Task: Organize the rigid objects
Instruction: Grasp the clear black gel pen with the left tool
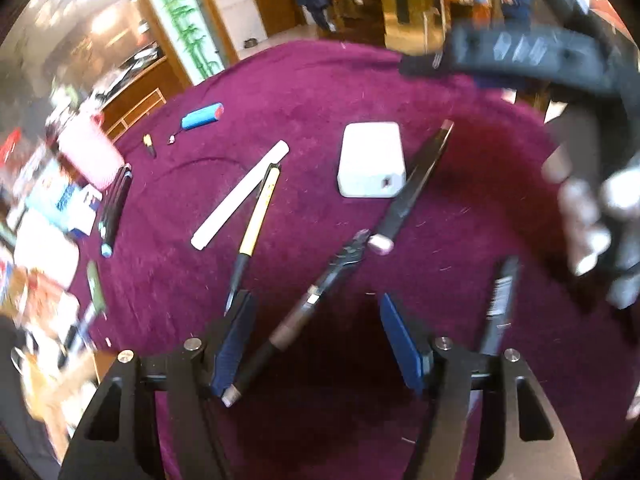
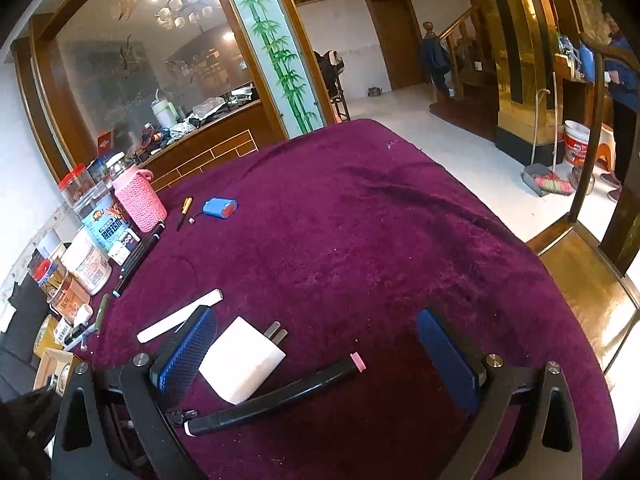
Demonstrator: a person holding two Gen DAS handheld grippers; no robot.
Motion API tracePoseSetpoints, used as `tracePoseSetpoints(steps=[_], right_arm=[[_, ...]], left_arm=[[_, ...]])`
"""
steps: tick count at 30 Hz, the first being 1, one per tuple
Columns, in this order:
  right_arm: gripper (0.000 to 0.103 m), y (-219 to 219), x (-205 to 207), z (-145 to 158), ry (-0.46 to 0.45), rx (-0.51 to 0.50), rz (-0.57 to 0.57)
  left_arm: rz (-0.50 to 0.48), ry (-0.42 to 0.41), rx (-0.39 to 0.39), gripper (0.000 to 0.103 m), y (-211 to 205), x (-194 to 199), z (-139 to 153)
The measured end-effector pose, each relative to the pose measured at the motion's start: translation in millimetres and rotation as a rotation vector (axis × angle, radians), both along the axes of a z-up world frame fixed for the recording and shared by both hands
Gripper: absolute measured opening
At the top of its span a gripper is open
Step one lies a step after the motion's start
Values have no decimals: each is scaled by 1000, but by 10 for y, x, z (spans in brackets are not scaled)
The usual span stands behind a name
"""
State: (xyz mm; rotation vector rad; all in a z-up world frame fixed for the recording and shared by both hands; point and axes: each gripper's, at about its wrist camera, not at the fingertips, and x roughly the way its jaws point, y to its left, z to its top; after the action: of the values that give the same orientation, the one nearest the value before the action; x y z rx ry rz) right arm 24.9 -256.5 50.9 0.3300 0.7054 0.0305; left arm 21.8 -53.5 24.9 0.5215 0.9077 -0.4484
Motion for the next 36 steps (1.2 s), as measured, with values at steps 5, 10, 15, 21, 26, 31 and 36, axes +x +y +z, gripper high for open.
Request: tracePoseSetpoints(steps=[5, 10, 15, 21, 26, 31, 36], right_arm=[[102, -30, 14, -14, 9, 16, -5], [102, -72, 53, -62, 38, 51, -7], [102, -115, 70, -84, 46, 74, -18], [102, -145, 96, -131, 64, 75, -31], [102, -179, 85, -120, 56, 86, -33], [102, -166, 92, -139, 57, 77, -20], [102, -189, 33, -177, 44, 67, -46]], left_arm=[[11, 131, -113, 25, 113, 170, -81], [40, 172, -125, 22, 96, -2, -84], [110, 54, -124, 45, 19, -64, -142], [182, 135, -254, 14, 244, 41, -95], [205, 169, -377, 13, 460, -185, 49], [226, 123, -556, 13, 773, -571, 442], [266, 57, -700, 13, 1252, -950, 769]])
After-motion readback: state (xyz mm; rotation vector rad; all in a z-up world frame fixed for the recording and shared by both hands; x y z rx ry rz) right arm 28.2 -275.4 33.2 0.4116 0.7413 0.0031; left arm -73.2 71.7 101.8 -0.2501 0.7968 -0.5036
